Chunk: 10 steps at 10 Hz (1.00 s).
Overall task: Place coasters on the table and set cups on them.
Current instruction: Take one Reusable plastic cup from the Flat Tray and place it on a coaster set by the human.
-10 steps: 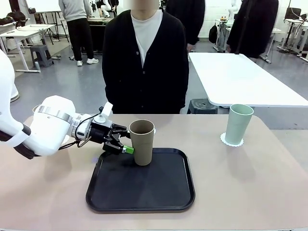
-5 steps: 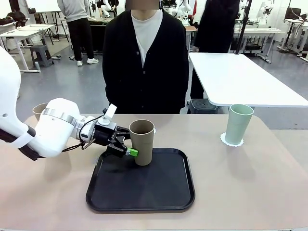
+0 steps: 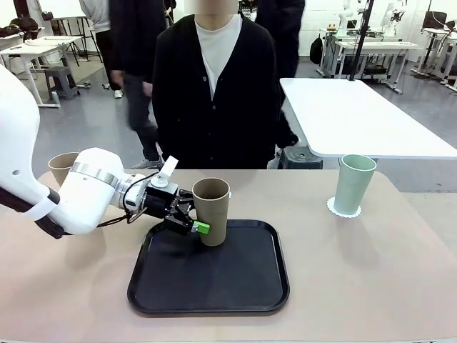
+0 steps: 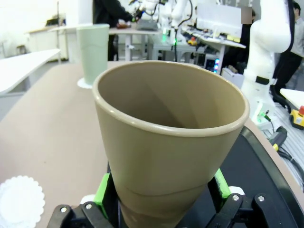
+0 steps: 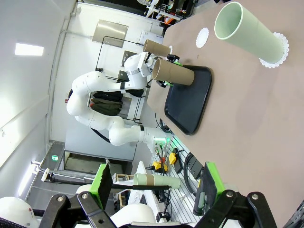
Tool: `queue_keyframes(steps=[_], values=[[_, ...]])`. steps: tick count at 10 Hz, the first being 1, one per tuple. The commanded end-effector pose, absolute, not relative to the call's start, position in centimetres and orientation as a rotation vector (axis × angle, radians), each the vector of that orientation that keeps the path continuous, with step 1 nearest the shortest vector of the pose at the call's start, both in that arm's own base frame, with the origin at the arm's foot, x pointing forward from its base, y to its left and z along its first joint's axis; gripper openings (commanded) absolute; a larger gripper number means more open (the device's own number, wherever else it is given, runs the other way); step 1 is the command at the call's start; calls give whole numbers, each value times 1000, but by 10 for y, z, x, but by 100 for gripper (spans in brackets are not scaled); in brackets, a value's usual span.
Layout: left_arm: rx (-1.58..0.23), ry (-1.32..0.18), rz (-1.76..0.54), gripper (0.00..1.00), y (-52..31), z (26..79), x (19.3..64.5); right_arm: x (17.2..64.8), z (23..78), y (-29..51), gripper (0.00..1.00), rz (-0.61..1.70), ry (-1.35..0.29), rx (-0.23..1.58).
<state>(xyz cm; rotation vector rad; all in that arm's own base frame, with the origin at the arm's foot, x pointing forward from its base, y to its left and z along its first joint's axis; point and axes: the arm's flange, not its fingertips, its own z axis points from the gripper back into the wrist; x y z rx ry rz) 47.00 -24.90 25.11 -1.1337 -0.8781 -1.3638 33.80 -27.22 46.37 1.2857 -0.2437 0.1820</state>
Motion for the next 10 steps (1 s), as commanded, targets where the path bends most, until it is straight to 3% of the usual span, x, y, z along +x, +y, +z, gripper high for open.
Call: queue_keyframes(steps=[1,4,7,8,10], values=[[-1173,-943,-1383,100,-254,250,472,337,464,-273,100,177,-243,1289],[-1209,-952,-1385,100,-256,250,472,337,464,-273,100,177,-243,1289],[-1214,-957,-1395,11,-257,249,473,337,464,-273,100,177,-243,1289],[-1216,-956,-1397,0,-257,249,473,337,464,-273,100,177,-243,1289],[-1220,-953,-1396,0,-257,249,472,337,464,-273,100,177,-243,1289]])
